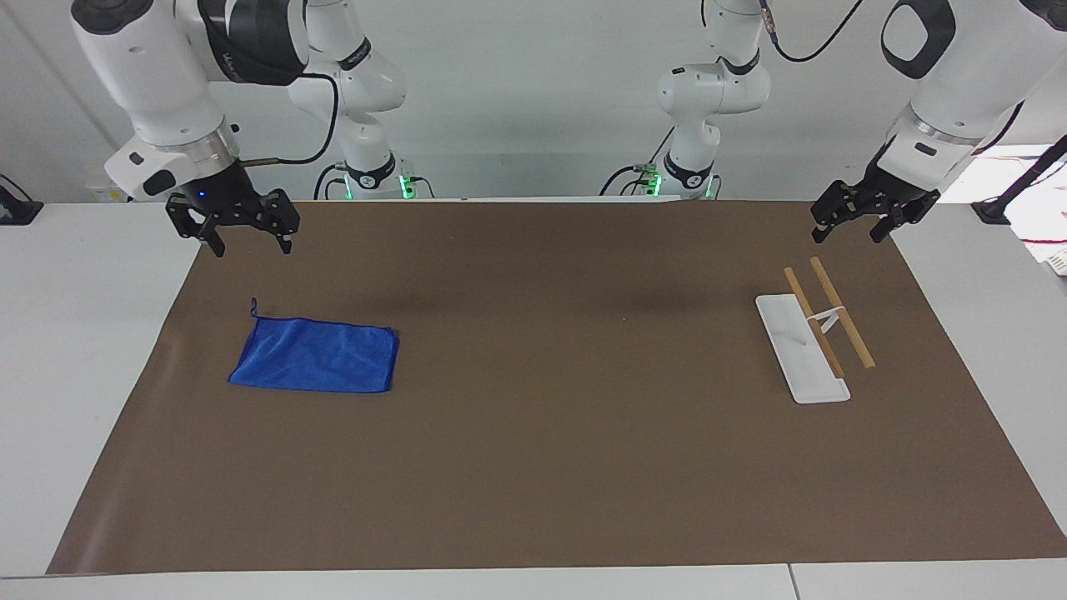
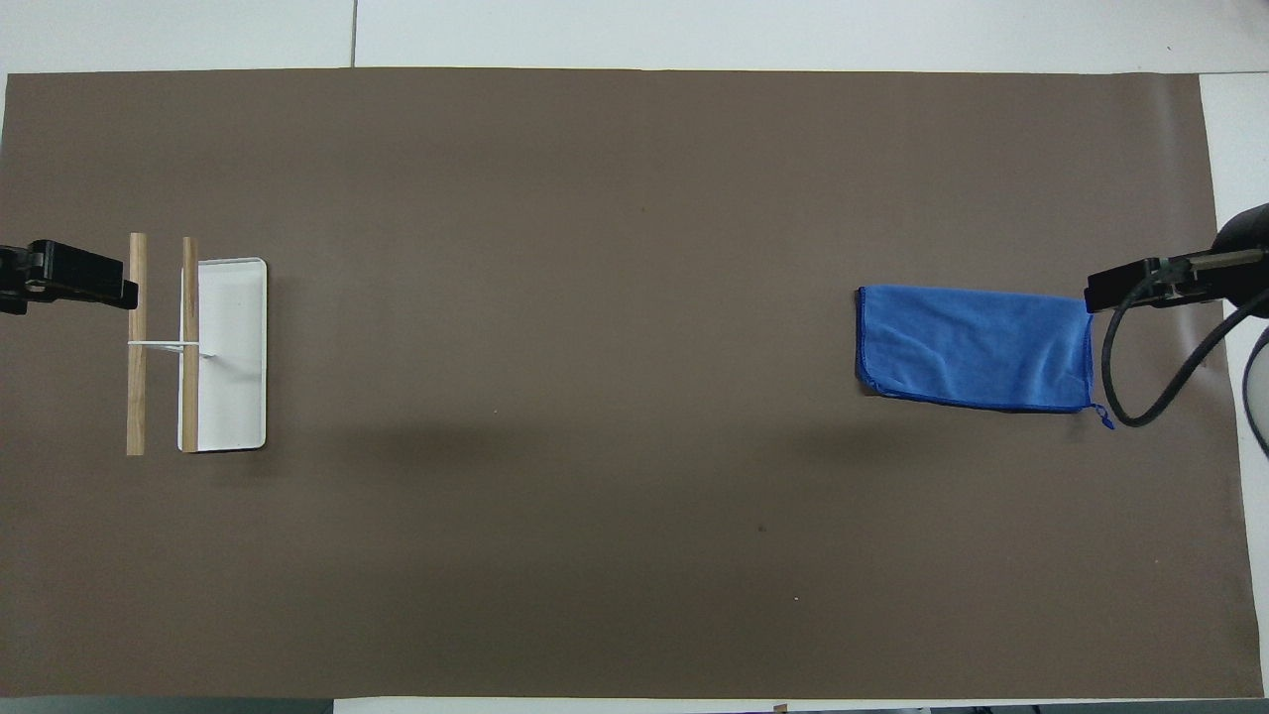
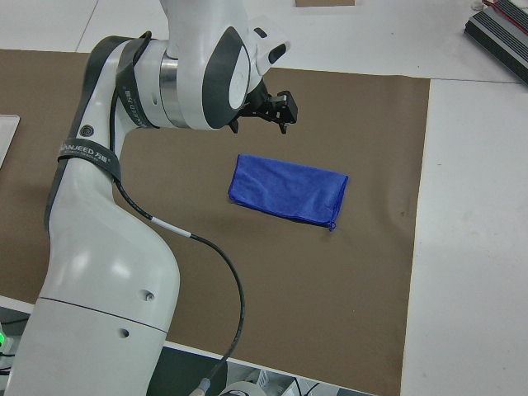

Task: Right arm passes towel to left arm to hang
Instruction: 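Reach the right gripper down to the blue towel's near edge, then grasp the blue towel edge with the right gripper and lift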

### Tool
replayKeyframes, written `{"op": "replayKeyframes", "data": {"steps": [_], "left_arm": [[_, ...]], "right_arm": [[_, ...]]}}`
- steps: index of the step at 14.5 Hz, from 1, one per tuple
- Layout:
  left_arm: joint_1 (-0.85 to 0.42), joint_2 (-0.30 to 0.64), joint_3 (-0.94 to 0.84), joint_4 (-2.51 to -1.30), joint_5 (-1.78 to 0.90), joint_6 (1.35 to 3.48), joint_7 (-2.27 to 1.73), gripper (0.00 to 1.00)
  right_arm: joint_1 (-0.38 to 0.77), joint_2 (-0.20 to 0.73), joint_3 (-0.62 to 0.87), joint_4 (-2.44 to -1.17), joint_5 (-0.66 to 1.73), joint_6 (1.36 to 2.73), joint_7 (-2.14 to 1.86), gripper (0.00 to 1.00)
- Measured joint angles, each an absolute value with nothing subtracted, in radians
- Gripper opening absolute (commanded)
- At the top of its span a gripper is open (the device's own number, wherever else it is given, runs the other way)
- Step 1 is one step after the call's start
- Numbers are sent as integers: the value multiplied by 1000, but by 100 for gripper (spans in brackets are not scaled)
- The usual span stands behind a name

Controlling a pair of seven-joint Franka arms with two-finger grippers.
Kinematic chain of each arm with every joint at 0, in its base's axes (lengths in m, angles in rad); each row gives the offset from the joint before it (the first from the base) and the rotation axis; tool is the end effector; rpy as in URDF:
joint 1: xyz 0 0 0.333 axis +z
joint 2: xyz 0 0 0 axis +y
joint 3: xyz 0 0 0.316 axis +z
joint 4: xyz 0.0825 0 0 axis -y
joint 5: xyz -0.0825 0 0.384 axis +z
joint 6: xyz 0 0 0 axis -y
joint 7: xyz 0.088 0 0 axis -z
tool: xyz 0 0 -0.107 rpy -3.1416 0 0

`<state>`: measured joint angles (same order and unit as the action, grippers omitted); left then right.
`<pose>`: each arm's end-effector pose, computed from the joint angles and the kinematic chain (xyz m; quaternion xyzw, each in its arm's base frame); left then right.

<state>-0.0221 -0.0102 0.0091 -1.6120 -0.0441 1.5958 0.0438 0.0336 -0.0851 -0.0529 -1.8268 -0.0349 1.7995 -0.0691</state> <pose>0.5529 -0.0118 0.6130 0.9994 -0.0278 -0.0027 0.0221 0.5417 -0.0144 0.5691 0.9991 0.0284 0.0282 0.0161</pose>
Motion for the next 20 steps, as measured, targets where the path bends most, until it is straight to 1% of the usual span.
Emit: {"op": "replayKeyframes", "data": {"steps": [3,5,8,11,13,15,20], "left_arm": [[-21,-10,9,-1612,-44,1596,44,100],[-21,-10,10,-1612,-44,1596,44,100],[-21,-10,10,-1613,-44,1596,44,100],[-21,-10,10,-1613,-44,1596,44,100],[-21,-10,10,-1613,-44,1596,44,100],[-21,-10,10,-1613,-44,1596,44,100],[-21,-10,10,-1613,-44,1596,44,100]], "right_arm": [[29,-145,-53,-2060,-28,2005,-69,100],[27,-142,-53,-2167,-27,2120,-70,100],[1,-76,-53,-2254,-27,2297,-129,100],[-58,27,-54,-2273,-26,2435,-183,100],[-76,80,-55,-2279,-13,2473,-206,100],[-76,106,-54,-2282,39,2480,-281,100],[-102,108,-55,-2302,88,2480,-362,100]]}}
